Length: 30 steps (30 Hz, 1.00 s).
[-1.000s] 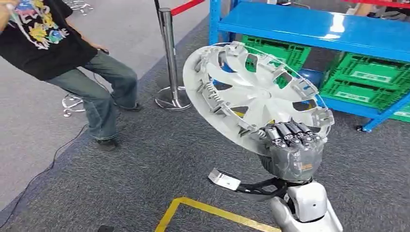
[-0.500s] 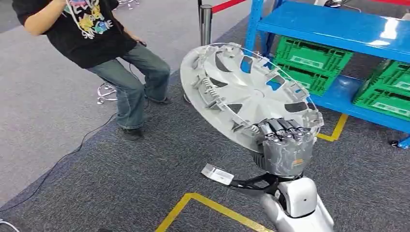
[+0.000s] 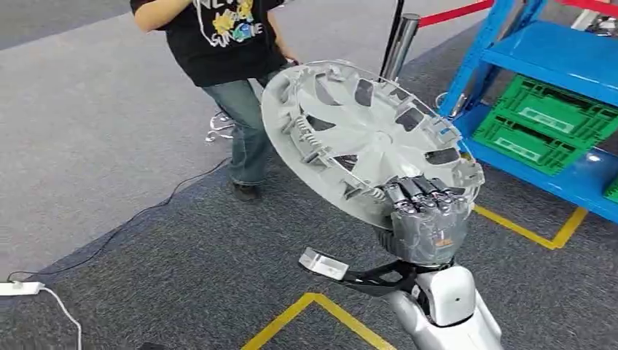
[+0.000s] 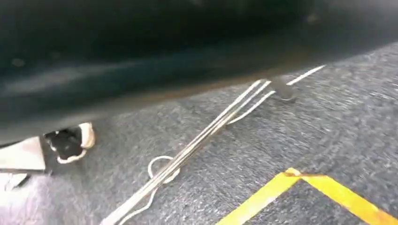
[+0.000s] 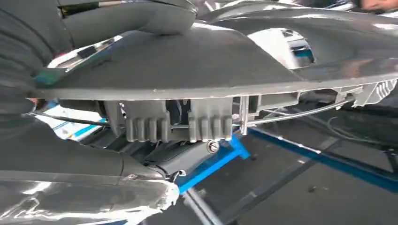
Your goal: Take the parts from the cabinet and place them on the table.
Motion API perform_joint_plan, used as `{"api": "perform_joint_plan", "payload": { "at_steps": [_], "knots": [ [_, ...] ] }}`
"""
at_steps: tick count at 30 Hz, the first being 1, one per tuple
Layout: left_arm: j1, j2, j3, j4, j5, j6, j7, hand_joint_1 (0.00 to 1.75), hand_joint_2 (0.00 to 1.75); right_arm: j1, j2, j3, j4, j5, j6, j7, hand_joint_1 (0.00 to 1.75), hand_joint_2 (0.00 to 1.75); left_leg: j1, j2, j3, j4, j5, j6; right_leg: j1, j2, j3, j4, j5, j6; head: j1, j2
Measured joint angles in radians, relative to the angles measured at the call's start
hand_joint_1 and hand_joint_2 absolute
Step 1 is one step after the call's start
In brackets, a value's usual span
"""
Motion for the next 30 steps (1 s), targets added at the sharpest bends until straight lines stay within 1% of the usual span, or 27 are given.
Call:
{"api": "perform_joint_plan", "payload": {
  "at_steps": [1, 2, 3, 5, 6, 7, 8, 9, 10, 11, 12, 13, 14, 15, 16, 17, 19, 20, 21, 22, 23, 24, 25, 26, 27, 28, 30],
  "knots": [
    [0.000, -0.003, 0.000, 0.001, 0.000, -0.001, 0.000, 0.00, 0.00, -0.002, 0.000, 0.000, 0.000, 0.000, 0.000, 0.000, 1.75, 1.75, 0.003, -0.010, -0.001, 0.000, 0.000, -0.001, -0.001, 0.056, 0.026, -0.064, 0.012, -0.012, -0.002, 0.000],
    [-0.003, -0.002, 0.000, 0.001, 0.000, -0.002, 0.000, 0.00, 0.00, -0.001, 0.000, 0.000, 0.000, 0.000, 0.000, 0.000, 1.75, 1.75, -0.001, -0.023, -0.008, 0.005, 0.000, -0.007, -0.006, 0.063, 0.040, -0.086, 0.007, -0.013, -0.004, 0.000],
    [-0.002, -0.002, 0.000, 0.001, 0.000, -0.002, 0.000, 0.00, 0.00, -0.002, -0.001, 0.000, 0.000, 0.000, 0.000, 0.000, 1.75, 1.75, 0.005, -0.032, -0.015, 0.003, 0.005, -0.016, 0.000, 0.053, 0.042, -0.083, 0.008, -0.010, -0.001, 0.000],
    [0.005, -0.003, 0.000, 0.001, 0.000, -0.003, 0.000, 0.00, 0.00, -0.003, -0.001, 0.000, 0.000, 0.000, 0.000, 0.001, 1.75, 1.75, 0.012, -0.054, -0.020, 0.000, 0.011, -0.030, 0.004, 0.035, 0.043, -0.085, 0.010, -0.013, -0.002, 0.000],
    [0.006, 0.009, 0.000, 0.001, -0.003, -0.003, 0.000, 0.00, 0.00, -0.003, -0.001, -0.001, 0.000, 0.000, 0.000, 0.002, 1.75, 1.75, 0.008, -0.058, -0.019, 0.004, 0.007, -0.033, -0.010, 0.016, 0.051, -0.099, 0.017, -0.018, -0.002, 0.000],
    [0.007, 0.002, 0.000, 0.002, -0.005, -0.003, 0.000, 0.00, 0.00, 0.000, -0.001, -0.002, -0.001, 0.000, 0.000, 0.001, 1.75, 1.75, -0.001, 0.002, -0.028, 0.025, -0.012, -0.040, -0.009, 0.005, 0.056, -0.103, 0.017, -0.022, -0.011, 0.000],
    [0.005, 0.004, 0.000, 0.002, -0.006, -0.005, 0.000, 0.00, 0.00, 0.002, -0.001, -0.004, -0.003, 0.000, 0.000, 0.000, 1.75, 1.75, 0.002, 0.045, -0.053, 0.076, -0.047, -0.046, -0.009, -0.010, 0.057, -0.104, 0.017, -0.025, -0.022, 0.000],
    [0.002, 0.005, 0.000, 0.002, -0.011, -0.008, -0.001, 0.00, 0.00, 0.007, -0.001, -0.006, -0.006, 0.000, 0.000, -0.003, 1.75, 1.75, 0.006, 0.073, -0.092, 0.158, -0.090, -0.052, -0.008, -0.027, 0.057, -0.103, 0.015, -0.026, -0.019, 0.000],
    [0.002, 0.005, -0.001, 0.002, -0.016, -0.009, -0.002, 0.00, 0.00, 0.013, -0.002, -0.009, -0.006, 0.000, 0.000, -0.005, 1.75, 1.75, 0.010, 0.086, -0.128, 0.234, -0.122, -0.056, -0.007, -0.043, 0.057, -0.103, 0.013, -0.027, -0.020, 0.000],
    [0.002, 0.005, -0.001, 0.002, -0.018, -0.013, -0.003, 0.00, 0.00, 0.019, -0.002, -0.011, -0.006, 0.000, 0.000, -0.008, 1.75, 1.75, 0.014, 0.090, -0.155, 0.289, -0.136, -0.062, -0.007, -0.059, 0.057, -0.102, 0.011, -0.026, -0.020, 0.000],
    [0.004, 0.005, -0.002, 0.002, -0.023, -0.014, -0.003, 0.00, 0.00, 0.026, -0.002, -0.014, -0.007, 0.000, 0.000, -0.014, 1.75, 1.75, 0.018, 0.091, -0.157, 0.294, -0.126, -0.065, -0.007, -0.072, 0.059, -0.102, 0.009, -0.025, -0.021, 0.000],
    [0.005, 0.005, -0.003, 0.002, -0.025, -0.015, -0.003, 0.00, 0.00, 0.035, -0.002, -0.017, -0.010, 0.000, 0.000, -0.018, 1.75, 1.75, 0.021, 0.094, -0.139, 0.260, -0.096, -0.067, -0.007, -0.085, 0.061, -0.102, 0.006, -0.023, -0.021, 0.000],
    [0.006, 0.006, -0.004, 0.002, -0.028, -0.017, -0.003, 0.00, 0.00, 0.043, -0.002, -0.021, -0.015, 0.000, 0.000, -0.024, 1.75, 1.75, 0.023, 0.100, -0.099, 0.185, -0.052, -0.067, -0.007, -0.098, 0.065, -0.101, 0.003, -0.020, -0.020, 0.000],
    [0.007, 0.007, -0.006, 0.002, -0.032, -0.017, -0.003, 0.00, 0.00, 0.047, -0.002, -0.023, -0.019, 0.000, 0.000, -0.025, 1.75, 1.75, 0.022, 0.119, -0.047, 0.090, -0.007, -0.065, -0.007, -0.110, 0.070, -0.099, -0.002, -0.016, -0.021, 0.000],
    [0.005, 0.007, -0.007, 0.002, -0.033, -0.017, -0.003, 0.00, 0.00, 0.049, -0.002, -0.025, -0.024, 0.000, 0.000, -0.025, 1.75, 1.75, 0.017, 0.166, -0.008, 0.016, -0.001, -0.062, -0.004, -0.122, 0.076, -0.099, -0.007, -0.009, -0.020, 0.000],
    [0.002, 0.006, -0.007, 0.002, -0.033, -0.018, -0.003, 0.00, 0.00, 0.050, -0.002, -0.029, -0.028, 0.000, 0.000, -0.025, 1.75, 1.75, 0.006, 0.177, -0.004, 0.005, -0.008, -0.049, 0.004, -0.131, 0.074, -0.095, -0.012, -0.002, -0.022, 0.000],
    [0.002, 0.005, -0.008, 0.002, -0.033, -0.018, -0.004, 0.00, 0.00, 0.049, -0.002, -0.034, -0.032, 0.000, 0.000, -0.027, 1.75, 1.75, 0.006, 0.155, -0.012, 0.010, -0.011, -0.033, 0.006, -0.148, 0.078, -0.097, -0.015, 0.005, -0.019, 0.000],
    [0.006, 0.005, -0.008, 0.002, -0.033, -0.018, -0.004, 0.00, 0.00, 0.050, -0.002, -0.034, -0.033, 0.000, 0.000, -0.027, 1.75, 1.75, 0.003, 0.143, -0.013, 0.010, -0.012, -0.026, 0.005, -0.160, 0.084, -0.101, -0.015, 0.010, -0.019, 0.000],
    [0.007, 0.005, -0.008, 0.002, -0.033, -0.018, -0.004, 0.00, 0.00, 0.050, -0.002, -0.035, -0.035, 0.000, 0.000, -0.027, 1.75, 1.75, 0.009, 0.131, -0.008, 0.003, -0.008, -0.017, 0.003, -0.161, 0.088, -0.101, -0.022, 0.018, -0.021, 0.000],
    [0.008, 0.005, -0.008, 0.002, -0.033, -0.018, -0.004, 0.00, 0.00, 0.050, -0.002, -0.036, -0.037, 0.000, 0.000, -0.027, 1.75, 1.75, 0.013, 0.120, -0.007, 0.001, -0.006, -0.012, -0.003, -0.102, 0.076, -0.083, -0.039, 0.024, -0.015, 0.000],
    [0.006, 0.006, -0.008, 0.002, -0.033, -0.018, -0.004, 0.00, 0.00, 0.052, -0.002, -0.037, -0.040, 0.000, 0.000, -0.028, 1.75, 1.75, 0.014, 0.111, -0.007, 0.002, -0.006, -0.004, -0.006, -0.064, 0.054, -0.032, -0.072, 0.022, -0.013, 0.000],
    [0.002, 0.006, -0.008, 0.002, -0.033, -0.018, -0.004, 0.00, 0.00, 0.053, -0.003, -0.039, -0.040, 0.000, 0.000, -0.029, 1.75, 1.75, 0.014, 0.099, -0.008, 0.002, -0.006, -0.001, -0.005, -0.045, 0.013, 0.056, -0.114, 0.023, -0.010, 0.000],
    [0.001, 0.004, -0.008, 0.002, -0.033, -0.018, -0.004, 0.00, 0.00, 0.055, -0.003, -0.040, -0.040, 0.000, 0.000, -0.029, 1.75, 1.75, 0.012, 0.085, -0.008, 0.002, -0.007, 0.001, -0.004, -0.038, -0.031, 0.144, -0.150, 0.024, -0.010, 0.000],
    [0.001, 0.003, -0.008, 0.002, -0.033, -0.018, -0.004, 0.00, 0.00, 0.056, -0.004, -0.042, -0.040, 0.000, 0.000, -0.029, 1.75, 1.75, 0.011, 0.072, -0.008, 0.002, -0.007, 0.001, -0.003, -0.035, -0.068, 0.210, -0.168, 0.024, -0.008, 0.000],
    [0.003, 0.003, -0.008, 0.002, -0.033, -0.018, -0.004, 0.00, 0.00, 0.060, -0.005, -0.043, -0.040, 0.000, 0.000, -0.031, 1.75, 1.75, 0.010, 0.058, -0.007, 0.002, -0.007, 0.001, -0.002, -0.035, -0.088, 0.236, -0.164, 0.022, -0.010, 0.000],
    [0.003, 0.003, -0.008, 0.002, -0.033, -0.018, -0.004, 0.00, 0.00, 0.064, -0.006, -0.043, -0.040, 0.000, 0.000, -0.031, 1.75, 1.75, 0.010, 0.041, -0.006, 0.003, -0.007, 0.001, -0.002, -0.034, -0.084, 0.210, -0.130, 0.019, -0.008, 0.000],
    [0.003, 0.003, -0.008, 0.002, -0.033, -0.018, -0.004, 0.00, 0.00, 0.065, -0.006, -0.044, -0.041, 0.000, 0.000, -0.031, 1.75, 1.75, 0.010, 0.009, -0.002, 0.004, -0.007, 0.001, -0.002, -0.019, -0.020, 0.053, -0.029, 0.009, -0.009, 0.000]
  ]
}}
